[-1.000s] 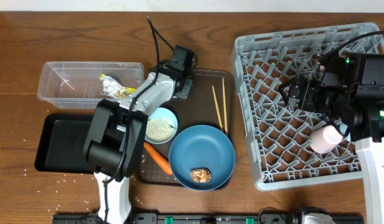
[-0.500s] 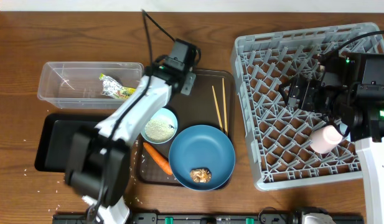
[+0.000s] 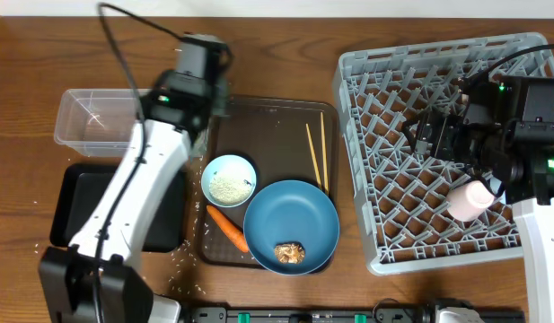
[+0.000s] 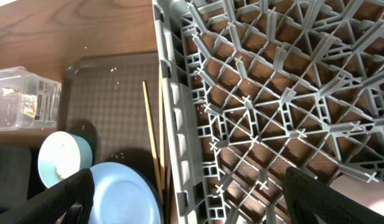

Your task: Sort waste into correct bins and load items into the dishwasher rack

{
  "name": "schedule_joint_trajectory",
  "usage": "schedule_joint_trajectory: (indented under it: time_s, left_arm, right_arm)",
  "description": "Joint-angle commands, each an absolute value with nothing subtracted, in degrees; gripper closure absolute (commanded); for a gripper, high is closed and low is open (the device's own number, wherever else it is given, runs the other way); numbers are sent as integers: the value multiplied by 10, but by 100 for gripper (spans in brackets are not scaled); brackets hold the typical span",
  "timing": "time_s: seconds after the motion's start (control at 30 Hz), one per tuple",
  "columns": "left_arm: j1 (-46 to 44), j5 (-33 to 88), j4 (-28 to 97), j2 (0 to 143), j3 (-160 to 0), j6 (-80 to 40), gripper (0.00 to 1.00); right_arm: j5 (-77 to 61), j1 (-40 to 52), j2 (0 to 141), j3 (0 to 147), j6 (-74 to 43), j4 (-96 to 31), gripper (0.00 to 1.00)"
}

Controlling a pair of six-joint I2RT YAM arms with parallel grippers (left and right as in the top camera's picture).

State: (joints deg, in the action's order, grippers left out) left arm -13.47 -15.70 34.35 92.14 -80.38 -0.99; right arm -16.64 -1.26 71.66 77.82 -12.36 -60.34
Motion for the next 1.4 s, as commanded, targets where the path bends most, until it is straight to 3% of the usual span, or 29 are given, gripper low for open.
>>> schedule_joint_trajectory:
  time_s: [0.0,0.17,0.37,0.5,0.67,0.73,0.87,0.97,1.07,1.1,1.13,1.17,1.37]
  left_arm:
    - [-105,-171,349,946,-809,44,94]
    - [-71,-170,378,982,-809,42,94]
    - [-61,-171,389,1007,-809,163,91]
    - [-63,-170,417,981,-809,122,61]
    - [-66,-141,484,909,-809,27,54]
    - [-66,-79,511,873,-809,26,41]
    - [-66,85,568,807,-809,27,28]
    - [-66,187,609,778,-809,27,4]
    - [-66,237,654,771,-809,27,2]
    - [-66,238,671,771,-808,27,7]
    - [-66,238,692,773,-808,24,26]
    - [-66,238,711,775,-807,4,31]
    - [-69,238,777,769,-741,-117,31]
  right_arm:
    - [-163,-9,716,779,-120,-602,10]
    - [-163,-9,716,779,-120,-602,10]
    - [-163,-9,716,779,-120,-602,10]
    - [-163,-9,716,779,-120,-602,9]
    - [-163,-9,716,779,-119,-602,9]
    - [-163,-9,716,779,-119,-602,9]
    - [-163,-9,716,779,-120,-596,9]
    - [-163,-9,716,779,-120,-590,9]
    - [-163,-9,716,779,-119,-589,9]
    - [-163,-9,716,779,-119,-590,9]
    - [-163,-9,716,779,-120,-591,9]
    - [-163,-9,716,779,-120,-591,8]
    - [-163,-9,716,779,-120,-591,8]
